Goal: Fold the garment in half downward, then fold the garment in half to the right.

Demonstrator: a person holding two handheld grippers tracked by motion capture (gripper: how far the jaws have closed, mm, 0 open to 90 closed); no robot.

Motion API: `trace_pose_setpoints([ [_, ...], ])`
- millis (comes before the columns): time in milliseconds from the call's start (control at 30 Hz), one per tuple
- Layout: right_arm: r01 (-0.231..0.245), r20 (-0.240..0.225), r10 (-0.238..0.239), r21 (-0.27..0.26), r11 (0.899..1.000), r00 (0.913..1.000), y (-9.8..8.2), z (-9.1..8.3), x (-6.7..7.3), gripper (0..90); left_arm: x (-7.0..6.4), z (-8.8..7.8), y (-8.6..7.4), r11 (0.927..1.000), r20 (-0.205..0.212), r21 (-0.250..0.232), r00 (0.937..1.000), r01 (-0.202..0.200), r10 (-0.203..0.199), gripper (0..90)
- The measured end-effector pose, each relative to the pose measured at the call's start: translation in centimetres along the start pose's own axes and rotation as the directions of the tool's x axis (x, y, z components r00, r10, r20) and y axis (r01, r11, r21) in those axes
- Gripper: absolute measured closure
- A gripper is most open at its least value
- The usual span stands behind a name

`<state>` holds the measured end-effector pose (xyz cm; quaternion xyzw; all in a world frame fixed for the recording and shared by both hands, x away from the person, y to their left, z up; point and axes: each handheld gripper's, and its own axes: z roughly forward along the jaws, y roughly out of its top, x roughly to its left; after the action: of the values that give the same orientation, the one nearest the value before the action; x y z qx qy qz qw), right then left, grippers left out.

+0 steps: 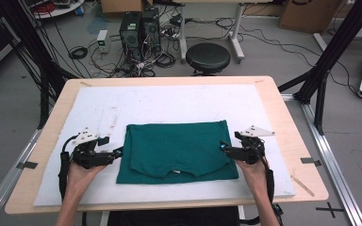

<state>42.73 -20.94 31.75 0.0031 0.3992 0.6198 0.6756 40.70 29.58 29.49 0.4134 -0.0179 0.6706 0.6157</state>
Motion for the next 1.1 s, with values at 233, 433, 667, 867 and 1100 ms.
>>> trace_pose_setpoints([
  [233,0.008,-0.007,-0.008,-0.005,1.000,0.9999,0.1,-0.1,0.2,27.1,-0.4,0.3,0.0,1.0000,0.011,0.003,0.9999,-0.001,0.001,23.8],
  [433,0.010,-0.007,-0.010,-0.018,1.000,0.9999,0.2,-0.3,0.1,27.1,-0.9,0.7,0.0,0.9999,0.019,0.013,0.9998,-0.011,0.011,23.8],
  [667,0.007,-0.006,-0.007,-0.020,1.000,1.0000,0.3,-0.5,0.1,27.1,-1.7,1.1,-0.1,0.9993,0.008,0.035,0.9999,-0.009,0.009,23.7],
  [867,0.008,-0.006,-0.008,-0.020,1.000,1.0000,0.3,-0.5,0.0,27.1,-2.7,1.8,-0.8,0.9975,0.001,0.067,0.9998,0.021,-0.021,23.7],
  [1100,0.008,-0.008,-0.008,-0.016,1.000,0.9999,0.3,-0.4,0.1,27.1,-3.7,2.8,-1.5,0.9924,-0.058,0.123,0.9983,0.004,0.003,23.7],
])
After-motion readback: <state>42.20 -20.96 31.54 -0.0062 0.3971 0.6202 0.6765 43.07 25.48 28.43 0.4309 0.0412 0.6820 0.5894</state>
